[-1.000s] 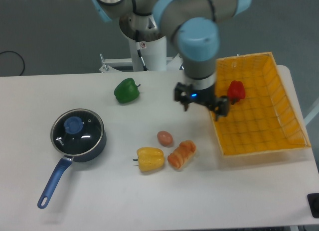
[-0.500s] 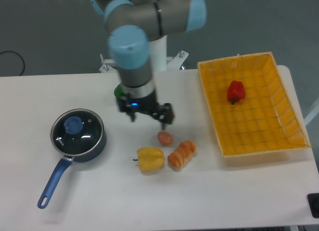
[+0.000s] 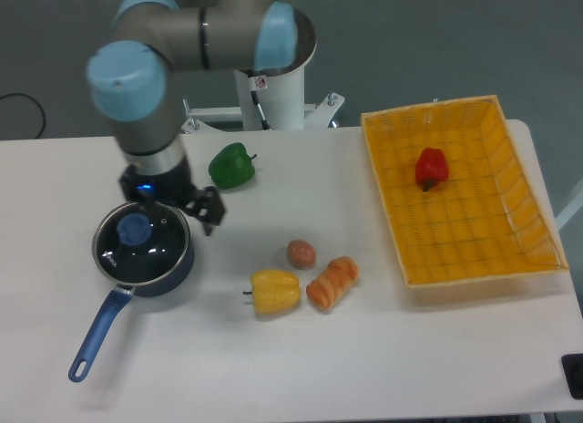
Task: Open the lid
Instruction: 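Lower the gripper onto the blue lid knob and close on it, then lift the glass lid off the saucepan by its knob, then carry the lifted lid away from the saucepan toward the vegetables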
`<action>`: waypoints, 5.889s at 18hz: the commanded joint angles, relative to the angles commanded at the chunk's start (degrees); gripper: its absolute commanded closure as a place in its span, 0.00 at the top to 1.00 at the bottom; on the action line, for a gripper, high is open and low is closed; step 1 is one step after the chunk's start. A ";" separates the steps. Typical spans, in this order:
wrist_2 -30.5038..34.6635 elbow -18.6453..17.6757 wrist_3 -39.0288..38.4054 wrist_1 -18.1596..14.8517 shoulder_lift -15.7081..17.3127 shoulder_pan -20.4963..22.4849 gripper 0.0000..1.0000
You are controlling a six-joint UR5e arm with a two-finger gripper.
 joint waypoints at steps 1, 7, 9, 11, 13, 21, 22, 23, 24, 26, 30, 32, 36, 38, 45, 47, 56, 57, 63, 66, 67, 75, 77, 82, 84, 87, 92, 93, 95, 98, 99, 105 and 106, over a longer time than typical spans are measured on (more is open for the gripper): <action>0.00 -0.27 0.00 -0.09 -0.44 -0.70 1.00; 0.00 -1.85 0.00 -2.72 -0.53 -2.64 1.00; 0.00 -2.03 0.09 -2.81 -0.88 -2.73 1.00; 0.09 -1.94 0.09 -2.73 -1.85 -2.73 1.00; 0.18 -1.76 0.09 -2.55 -2.72 -2.73 1.00; 0.53 -0.97 -0.09 -2.37 -4.31 -2.73 1.00; 0.44 -1.06 -0.18 -2.46 -4.31 -2.82 1.00; 0.44 -1.06 -0.61 -2.46 -4.31 -2.91 1.00; 0.44 -1.06 -0.79 -2.37 -4.31 -3.08 1.00; 0.35 -0.97 -0.88 -2.37 -4.66 -3.26 1.00; 0.35 -0.71 -1.41 -2.29 -5.63 -3.35 1.00; 0.44 -0.01 -1.58 -2.29 -6.24 -3.96 1.00; 0.44 0.52 -2.46 -2.29 -6.86 -4.31 1.00; 0.35 0.87 -2.46 -2.29 -7.21 -4.40 1.00; 0.44 0.87 -2.46 -2.29 -8.35 -4.49 1.00; 0.35 0.87 -2.37 -2.29 -8.44 -4.40 1.00; 0.35 0.79 -1.93 -2.29 -9.06 -4.84 0.93; 0.44 0.79 -1.85 -2.29 -9.14 -4.93 0.89; 0.44 0.70 -1.85 -2.20 -9.23 -4.93 0.69; 0.44 0.70 -1.85 -2.29 -9.15 -4.93 0.58; 0.44 0.70 -1.85 -2.29 -9.06 -4.93 0.52; 0.44 0.87 -2.02 -2.29 -8.62 -4.84 0.40; 0.35 0.87 -1.93 -2.29 -8.27 -4.75 0.40; 0.53 0.87 -1.58 -2.46 -5.81 -3.00 0.40; 0.61 0.87 -1.41 -2.81 -4.32 -1.77 0.40; 0.62 0.79 0.61 -2.81 -2.12 0.69 0.40; 0.70 0.17 7.02 -2.99 1.04 7.01 0.40; 0.70 0.17 8.34 -2.99 1.66 8.24 0.40; 0.79 0.08 10.80 -2.99 2.89 10.88 0.40; 1.23 0.43 15.10 -3.95 3.33 14.92 0.40; 1.40 0.52 16.77 -4.04 3.60 16.15 0.40; 1.67 0.44 26.53 -5.71 5.01 24.77 0.40; 1.67 0.44 27.67 -5.71 5.01 25.82 0.40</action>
